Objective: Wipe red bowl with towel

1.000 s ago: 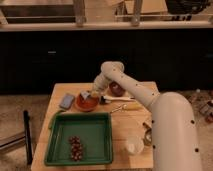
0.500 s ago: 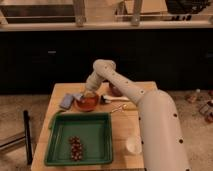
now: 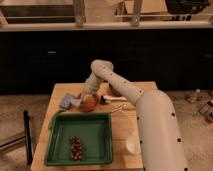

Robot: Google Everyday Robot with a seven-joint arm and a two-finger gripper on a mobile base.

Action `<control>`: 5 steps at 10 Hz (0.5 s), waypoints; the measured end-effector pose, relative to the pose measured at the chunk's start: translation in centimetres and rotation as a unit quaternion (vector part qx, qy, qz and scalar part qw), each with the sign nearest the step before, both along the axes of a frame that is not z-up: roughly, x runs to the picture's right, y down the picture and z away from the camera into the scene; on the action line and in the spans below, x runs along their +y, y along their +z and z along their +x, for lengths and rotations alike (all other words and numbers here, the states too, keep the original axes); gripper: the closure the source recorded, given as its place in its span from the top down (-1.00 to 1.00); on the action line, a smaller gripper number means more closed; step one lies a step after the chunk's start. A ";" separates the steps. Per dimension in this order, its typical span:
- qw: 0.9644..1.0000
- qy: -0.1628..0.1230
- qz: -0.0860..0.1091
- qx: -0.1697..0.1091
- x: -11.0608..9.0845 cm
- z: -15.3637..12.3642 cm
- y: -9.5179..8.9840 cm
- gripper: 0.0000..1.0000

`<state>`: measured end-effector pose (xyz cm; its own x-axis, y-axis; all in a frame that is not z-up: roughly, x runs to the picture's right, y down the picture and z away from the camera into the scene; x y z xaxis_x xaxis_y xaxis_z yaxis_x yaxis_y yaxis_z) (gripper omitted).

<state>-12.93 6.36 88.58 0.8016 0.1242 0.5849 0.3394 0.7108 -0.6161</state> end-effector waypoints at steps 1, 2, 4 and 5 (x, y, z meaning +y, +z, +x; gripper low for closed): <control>1.000 -0.005 -0.004 -0.002 0.4 0.6 -0.3 -1.00; 1.000 -0.009 -0.009 -0.001 0.8 1.5 -0.6 -1.00; 1.000 -0.008 -0.013 0.005 1.1 3.2 -0.7 -1.00; 1.000 -0.004 -0.016 0.010 1.1 4.2 -0.7 -1.00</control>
<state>-8.77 7.48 87.91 0.8145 0.1362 0.5639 0.3317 0.6882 -0.6452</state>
